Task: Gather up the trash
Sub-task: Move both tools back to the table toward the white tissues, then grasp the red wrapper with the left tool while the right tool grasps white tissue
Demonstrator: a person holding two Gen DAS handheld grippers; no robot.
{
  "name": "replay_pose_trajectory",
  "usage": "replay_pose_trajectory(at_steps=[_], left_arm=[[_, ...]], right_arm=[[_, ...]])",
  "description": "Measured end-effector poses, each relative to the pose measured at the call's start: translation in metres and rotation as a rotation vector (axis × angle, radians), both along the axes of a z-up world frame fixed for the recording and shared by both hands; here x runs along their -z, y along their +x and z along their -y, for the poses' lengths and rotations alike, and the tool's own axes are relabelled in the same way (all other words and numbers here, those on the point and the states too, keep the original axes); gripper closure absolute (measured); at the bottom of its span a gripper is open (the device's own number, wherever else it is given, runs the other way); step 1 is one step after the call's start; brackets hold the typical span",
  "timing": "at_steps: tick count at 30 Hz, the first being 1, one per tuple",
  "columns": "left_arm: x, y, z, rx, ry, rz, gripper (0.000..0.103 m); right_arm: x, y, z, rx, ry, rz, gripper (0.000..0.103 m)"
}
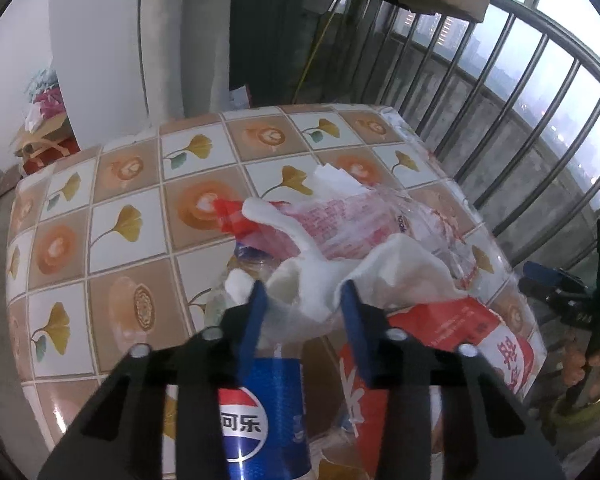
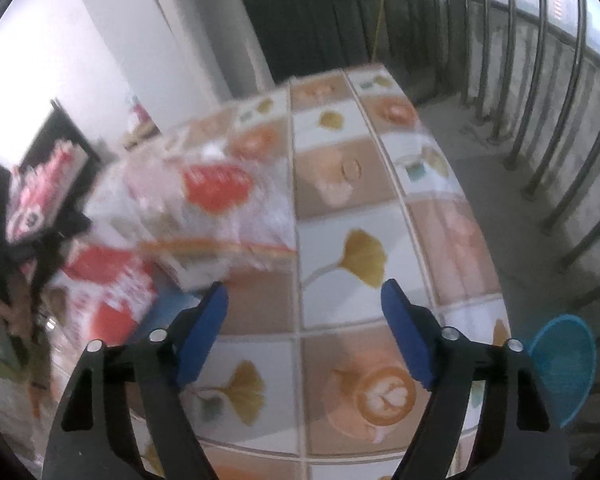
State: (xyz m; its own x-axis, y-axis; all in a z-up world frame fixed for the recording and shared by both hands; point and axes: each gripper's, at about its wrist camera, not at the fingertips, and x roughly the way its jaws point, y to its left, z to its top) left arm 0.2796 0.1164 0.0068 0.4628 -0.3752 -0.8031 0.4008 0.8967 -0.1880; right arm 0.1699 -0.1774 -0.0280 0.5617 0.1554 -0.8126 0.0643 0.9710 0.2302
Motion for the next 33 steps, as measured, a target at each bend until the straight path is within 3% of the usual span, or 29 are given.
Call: replay_pose_trajectory(at_steps=[8,16,23,29,33], left_arm=[[-0.008,-0.004,-0.005,-0.012,-0.038,0.030,0.096],[-0.038,-0.015,-0.014,-0.031,-0.158,0.123,0.103],[-0.059,-0.023,-0.023,-0.073,-0.233,0.198,0.103],[-0.064,-0.025,-0.034,-0.091,-0.296,0.191,0.103],[-0.058,-0.023,-0.049,-0.132,-0.335,0.149,0.103]], right_arm=[[-0.029,0.009,-0.015,-0.030,0.043,0.093,0.035],[-0.038,0.018,-0.033,-0.096,0.059,0.113,0.044],[-0.038,0.031,-0.053,-0.156,0.030,0.097,0.047],[-0.037,0.045,-0.063,-0.188,0.007,0.077,0.047],[-0.037,0.058,-0.078,-0.229,-0.031,0.048,0.037]])
